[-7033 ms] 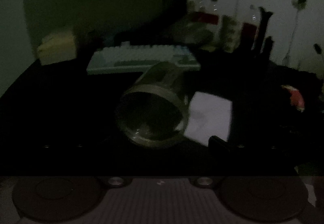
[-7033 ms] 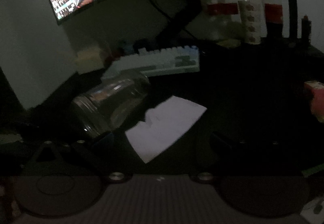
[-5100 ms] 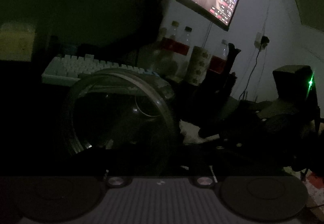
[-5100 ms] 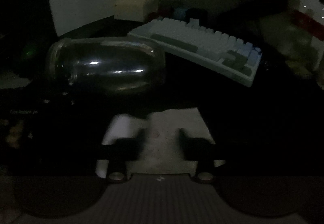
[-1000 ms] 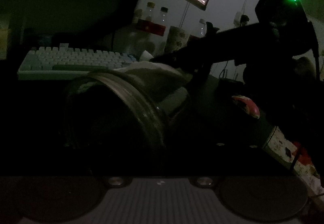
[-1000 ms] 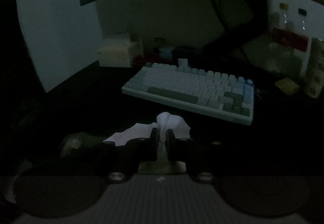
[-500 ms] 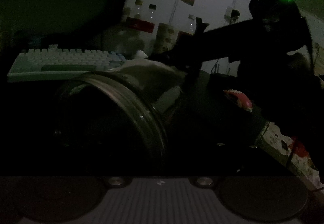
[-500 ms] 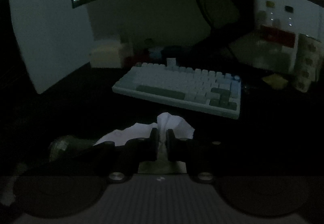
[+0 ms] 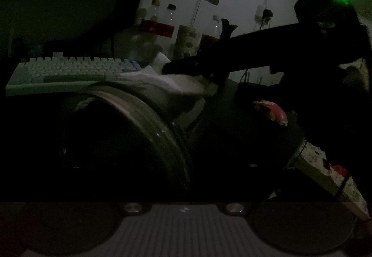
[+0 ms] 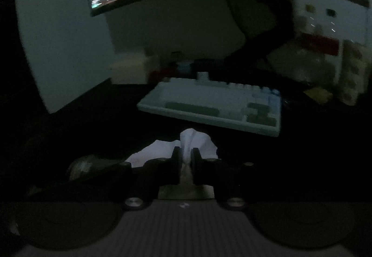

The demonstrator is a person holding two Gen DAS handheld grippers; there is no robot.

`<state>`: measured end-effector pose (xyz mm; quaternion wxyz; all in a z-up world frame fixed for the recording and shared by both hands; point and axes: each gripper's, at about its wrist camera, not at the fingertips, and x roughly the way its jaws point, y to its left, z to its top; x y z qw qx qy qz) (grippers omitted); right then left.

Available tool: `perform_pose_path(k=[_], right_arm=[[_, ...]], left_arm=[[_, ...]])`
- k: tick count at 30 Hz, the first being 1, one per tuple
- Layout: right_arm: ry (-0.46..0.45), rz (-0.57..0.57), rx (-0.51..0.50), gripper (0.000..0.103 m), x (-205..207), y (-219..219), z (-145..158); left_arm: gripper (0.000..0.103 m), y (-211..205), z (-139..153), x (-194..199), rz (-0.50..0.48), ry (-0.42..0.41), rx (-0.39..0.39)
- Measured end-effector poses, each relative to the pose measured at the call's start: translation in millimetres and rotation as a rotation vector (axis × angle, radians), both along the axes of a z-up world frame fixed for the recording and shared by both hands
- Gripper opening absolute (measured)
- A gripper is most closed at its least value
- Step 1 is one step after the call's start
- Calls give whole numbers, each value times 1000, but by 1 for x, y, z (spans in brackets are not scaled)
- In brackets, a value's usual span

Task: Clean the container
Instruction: 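Rub the tissue around the jar mouth with the right gripper while the left gripper holds the jar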

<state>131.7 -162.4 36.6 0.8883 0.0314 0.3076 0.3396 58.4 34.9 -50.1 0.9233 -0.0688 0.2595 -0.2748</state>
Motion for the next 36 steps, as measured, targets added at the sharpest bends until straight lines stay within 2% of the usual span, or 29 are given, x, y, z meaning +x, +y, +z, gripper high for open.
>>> perform_pose_path(k=[2,9,14,16,18,19,24,27,32,34,36], right_arm=[[-13,8,2,12,-5,4,1],[-20,152,58,12,-17,17,6],[-9,54,19,12,0,10,0],[2,24,19,12,4,8,-1],[-7,34,19,12,1,13,0],[-13,57,26,12,-2,16,1],[-23,171,64,12,-14,27,6],[-27,139,44,12,-8,25,4],[-12,13,8,12,11,13,-2],[-12,2,9,12,11,12,-2],[-10,47,42,12,5,15,-1]], left_arm=[[70,0,0,-1,0,-1,1],[70,0,-1,-1,9,-4,3],[69,5,1,1,48,2,-12],[64,7,1,1,71,1,-15],[63,8,1,3,79,4,-20],[60,9,1,4,87,6,-24],[60,10,0,5,95,1,-22],[60,11,0,5,97,0,-23],[60,14,0,6,110,1,-21],[60,15,0,6,117,0,-20],[60,16,0,6,122,-2,-21]])
